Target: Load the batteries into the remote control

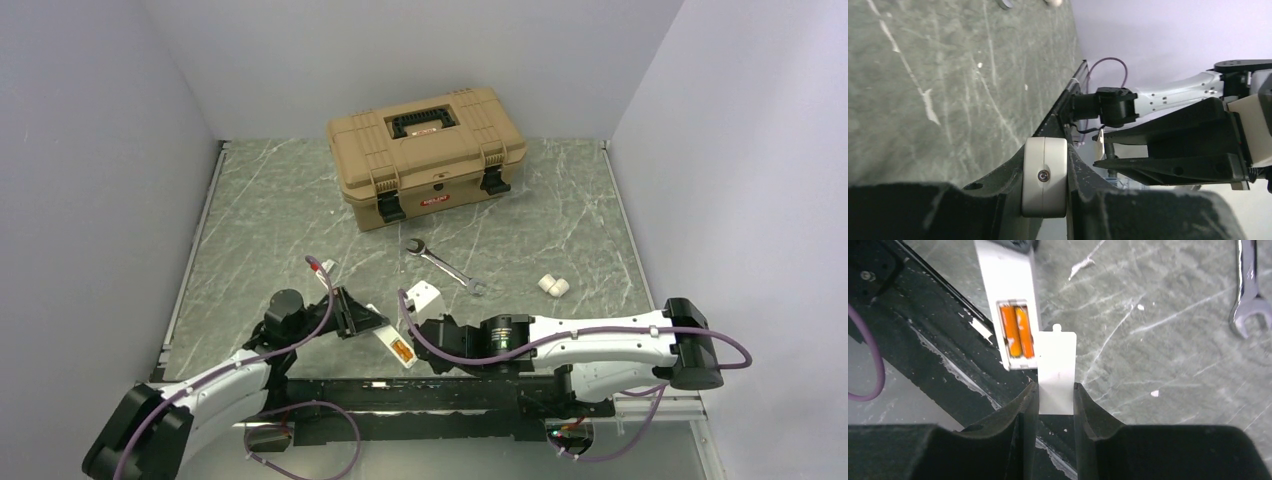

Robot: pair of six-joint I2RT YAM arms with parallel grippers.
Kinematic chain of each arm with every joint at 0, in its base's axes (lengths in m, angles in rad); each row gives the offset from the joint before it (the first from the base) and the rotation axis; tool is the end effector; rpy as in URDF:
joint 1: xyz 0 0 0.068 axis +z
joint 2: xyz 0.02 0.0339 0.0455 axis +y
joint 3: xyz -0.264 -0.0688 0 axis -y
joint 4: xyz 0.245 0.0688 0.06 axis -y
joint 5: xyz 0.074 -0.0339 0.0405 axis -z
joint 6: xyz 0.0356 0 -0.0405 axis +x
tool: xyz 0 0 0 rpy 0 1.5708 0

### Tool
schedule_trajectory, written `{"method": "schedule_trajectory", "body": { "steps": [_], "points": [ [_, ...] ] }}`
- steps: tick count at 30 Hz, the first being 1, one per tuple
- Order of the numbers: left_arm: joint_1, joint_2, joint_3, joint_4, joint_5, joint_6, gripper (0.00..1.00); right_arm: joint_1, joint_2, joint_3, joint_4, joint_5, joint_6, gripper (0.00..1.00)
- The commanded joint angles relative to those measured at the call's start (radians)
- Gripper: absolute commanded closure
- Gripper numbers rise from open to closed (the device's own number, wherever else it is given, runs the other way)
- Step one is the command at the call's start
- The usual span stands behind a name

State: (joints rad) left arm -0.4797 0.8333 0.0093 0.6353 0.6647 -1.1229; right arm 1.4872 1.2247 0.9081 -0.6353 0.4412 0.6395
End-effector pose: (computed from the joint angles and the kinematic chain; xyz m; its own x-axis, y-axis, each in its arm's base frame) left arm 0.1257 -0.0902 0.1507 -0.8840 -0.3399 -0.3211 0.2401 0.2593 -0.9355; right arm 0.0355 0.2414 0.2561 -0.5800 -0.4589 -0.6731 -0.6658 0.7431 0.0671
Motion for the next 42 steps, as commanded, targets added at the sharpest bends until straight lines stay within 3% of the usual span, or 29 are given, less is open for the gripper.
{"method": "schedule_trajectory", "body": {
  "steps": [1, 8, 17, 34, 42],
  "points": [
    [-0.064, 0.02, -0.054, 0.199, -0.057, -0.118, 1.0, -0.003, 0.001, 0.079, -0.006, 0.013, -0.142, 0.72],
    [-0.141, 0.022, -0.056, 0.209, -0.169, -0.171, 1.0, -0.022, 0.003, 0.119, 0.009, -0.066, -0.183, 0.72],
    [-0.161, 0.045, -0.083, 0.276, -0.217, -0.242, 1.0, -0.029, 0.038, 0.16, -0.012, -0.114, -0.208, 0.72],
    [-0.162, -0.079, -0.053, 0.083, -0.206, -0.19, 1.0, -0.045, 0.051, 0.186, -0.058, -0.137, -0.246, 0.71],
    [-0.163, -0.081, -0.053, 0.081, -0.206, -0.192, 0.99, -0.073, 0.054, 0.196, -0.056, -0.177, -0.271, 0.71]
  ]
}}
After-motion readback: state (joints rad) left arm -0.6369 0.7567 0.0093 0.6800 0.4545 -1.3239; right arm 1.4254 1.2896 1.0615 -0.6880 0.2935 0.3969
